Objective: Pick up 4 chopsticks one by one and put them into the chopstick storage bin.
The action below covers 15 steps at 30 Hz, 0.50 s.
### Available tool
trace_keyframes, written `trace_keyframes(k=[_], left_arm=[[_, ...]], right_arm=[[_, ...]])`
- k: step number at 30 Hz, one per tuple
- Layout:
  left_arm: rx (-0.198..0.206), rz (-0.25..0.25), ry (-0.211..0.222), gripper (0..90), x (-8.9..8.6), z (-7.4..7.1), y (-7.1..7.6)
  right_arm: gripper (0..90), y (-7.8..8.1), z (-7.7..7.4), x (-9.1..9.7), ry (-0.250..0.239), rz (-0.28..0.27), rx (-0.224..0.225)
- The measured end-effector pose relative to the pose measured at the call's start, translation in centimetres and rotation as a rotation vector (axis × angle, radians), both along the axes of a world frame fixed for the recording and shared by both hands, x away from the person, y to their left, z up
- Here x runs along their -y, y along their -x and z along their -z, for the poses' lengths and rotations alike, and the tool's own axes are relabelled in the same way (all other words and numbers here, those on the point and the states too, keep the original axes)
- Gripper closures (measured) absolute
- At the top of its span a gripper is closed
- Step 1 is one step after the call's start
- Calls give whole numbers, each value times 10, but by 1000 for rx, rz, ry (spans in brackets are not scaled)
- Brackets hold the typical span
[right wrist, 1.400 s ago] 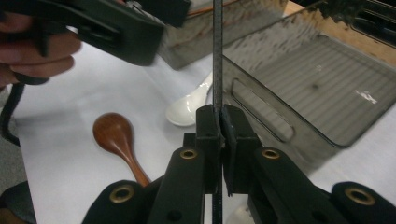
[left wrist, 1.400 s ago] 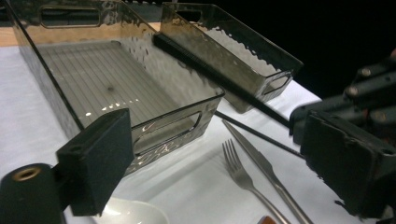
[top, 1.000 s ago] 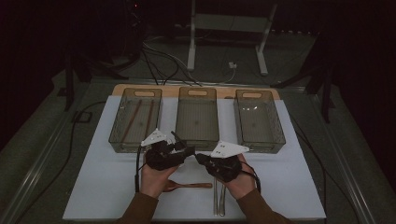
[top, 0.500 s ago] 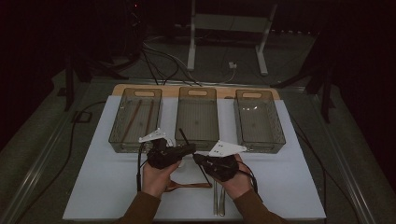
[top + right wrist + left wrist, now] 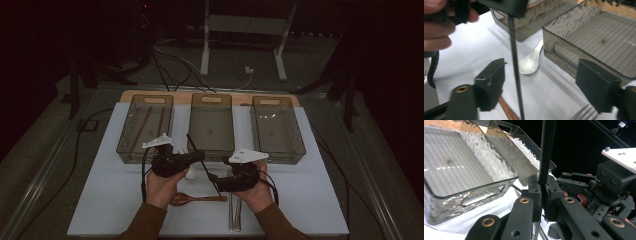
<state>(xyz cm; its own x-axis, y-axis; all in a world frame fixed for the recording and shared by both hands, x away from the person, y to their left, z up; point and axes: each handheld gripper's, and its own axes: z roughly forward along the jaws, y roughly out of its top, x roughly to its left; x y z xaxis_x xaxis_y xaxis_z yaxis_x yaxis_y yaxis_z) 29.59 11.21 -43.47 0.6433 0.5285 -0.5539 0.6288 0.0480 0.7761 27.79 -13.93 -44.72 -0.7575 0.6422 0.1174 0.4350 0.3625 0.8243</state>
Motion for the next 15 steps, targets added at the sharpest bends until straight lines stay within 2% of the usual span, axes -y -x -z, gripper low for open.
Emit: trace_keyframes(k=[2, 7, 15], left_arm=[[2, -8, -6, 873, -3, -2, 0], [4, -36, -18, 873, -13, -6, -1], [6, -85, -34, 873, -36, -17, -3]], right_arm=[[161, -1, 1, 3, 2, 15, -5], [110, -4, 4, 12, 0, 23, -27], [52, -6, 7, 27, -13, 55, -34]])
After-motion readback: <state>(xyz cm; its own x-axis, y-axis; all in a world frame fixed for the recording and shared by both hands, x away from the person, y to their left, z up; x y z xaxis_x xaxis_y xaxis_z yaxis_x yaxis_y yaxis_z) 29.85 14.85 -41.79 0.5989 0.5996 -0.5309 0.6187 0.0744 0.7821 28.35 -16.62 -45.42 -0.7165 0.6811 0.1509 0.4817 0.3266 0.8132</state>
